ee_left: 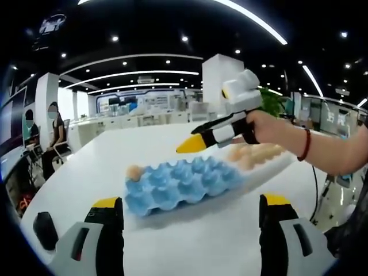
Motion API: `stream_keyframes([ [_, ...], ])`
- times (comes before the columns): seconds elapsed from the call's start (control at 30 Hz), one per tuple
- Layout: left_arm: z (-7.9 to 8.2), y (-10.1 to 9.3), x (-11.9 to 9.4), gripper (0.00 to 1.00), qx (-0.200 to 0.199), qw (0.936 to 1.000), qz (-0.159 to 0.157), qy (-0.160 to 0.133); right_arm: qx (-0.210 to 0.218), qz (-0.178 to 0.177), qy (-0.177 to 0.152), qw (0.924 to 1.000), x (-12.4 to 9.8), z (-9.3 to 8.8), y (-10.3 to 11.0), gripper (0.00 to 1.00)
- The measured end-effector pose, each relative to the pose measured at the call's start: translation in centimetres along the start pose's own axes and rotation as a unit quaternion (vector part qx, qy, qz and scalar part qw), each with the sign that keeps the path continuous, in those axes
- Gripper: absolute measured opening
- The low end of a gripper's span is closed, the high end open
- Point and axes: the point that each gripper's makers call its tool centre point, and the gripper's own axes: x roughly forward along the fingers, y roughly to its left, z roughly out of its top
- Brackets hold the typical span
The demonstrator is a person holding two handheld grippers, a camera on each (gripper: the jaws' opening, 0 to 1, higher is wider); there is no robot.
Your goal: Place the egg into an empty slot of the egg tray after lifting it from the table, then release the egg inside the slot.
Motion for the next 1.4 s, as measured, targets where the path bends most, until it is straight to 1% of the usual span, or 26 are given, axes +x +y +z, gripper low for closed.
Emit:
stream_keyframes([
  [0.13, -0.1, -0.1, 0.1, 1.00, 0.002, 1.0000, 0.001, 0.002, 0.003, -0.014, 0.003, 0.9999, -0.7, -0.3, -0.7, 0.86],
  [0.17, -0.1, -0.1, 0.1, 1.00, 0.002, 1.0000, 0.001, 0.002, 0.016, -0.017, 0.007, 0.9997, -0.8, -0.5, -1.0, 0.85],
  [0.27, -0.2, 0.0, 0.2, 1.00, 0.002, 1.0000, 0.003, 0.005, 0.023, -0.020, 0.012, 0.9995, -1.0, -1.1, -1.4, 0.84],
  [0.4, -0.1, -0.2, 0.2, 1.00, -0.001, 1.0000, 0.000, 0.001, 0.023, -0.033, 0.016, 0.9991, -1.4, -1.4, -2.3, 0.83],
  [0.6, 0.3, 0.0, 0.3, 1.00, -0.002, 1.0000, 0.007, -0.005, 0.025, -0.048, 0.012, 0.9985, -2.3, -1.6, -3.0, 0.83],
  [0.8, 0.1, 0.1, 0.3, 1.00, 0.001, 0.9999, 0.010, -0.002, 0.026, -0.058, 0.012, 0.9979, -2.8, -1.6, -3.9, 0.84],
  [0.93, 0.0, 0.1, 0.3, 1.00, 0.001, 0.9999, 0.011, 0.000, 0.030, -0.063, 0.010, 0.9975, -3.6, -1.9, -4.1, 0.83],
  [1.0, 0.1, -0.1, 0.3, 0.99, -0.003, 1.0000, 0.006, -0.002, 0.029, -0.065, 0.012, 0.9974, -3.7, -2.0, -4.5, 0.83],
  [1.1, 0.7, -0.3, 0.2, 1.00, -0.010, 0.9998, -0.001, -0.016, 0.026, -0.069, 0.017, 0.9971, -4.1, -2.4, -4.7, 0.83],
  [1.23, 1.0, -0.8, 0.3, 0.99, -0.006, 0.9997, -0.009, -0.020, 0.028, -0.074, 0.025, 0.9966, -4.5, -3.1, -5.2, 0.83],
  [1.4, 0.9, -1.1, 0.4, 0.99, -0.001, 0.9998, -0.011, -0.015, 0.035, -0.074, 0.024, 0.9964, -5.2, -3.4, -5.5, 0.83],
])
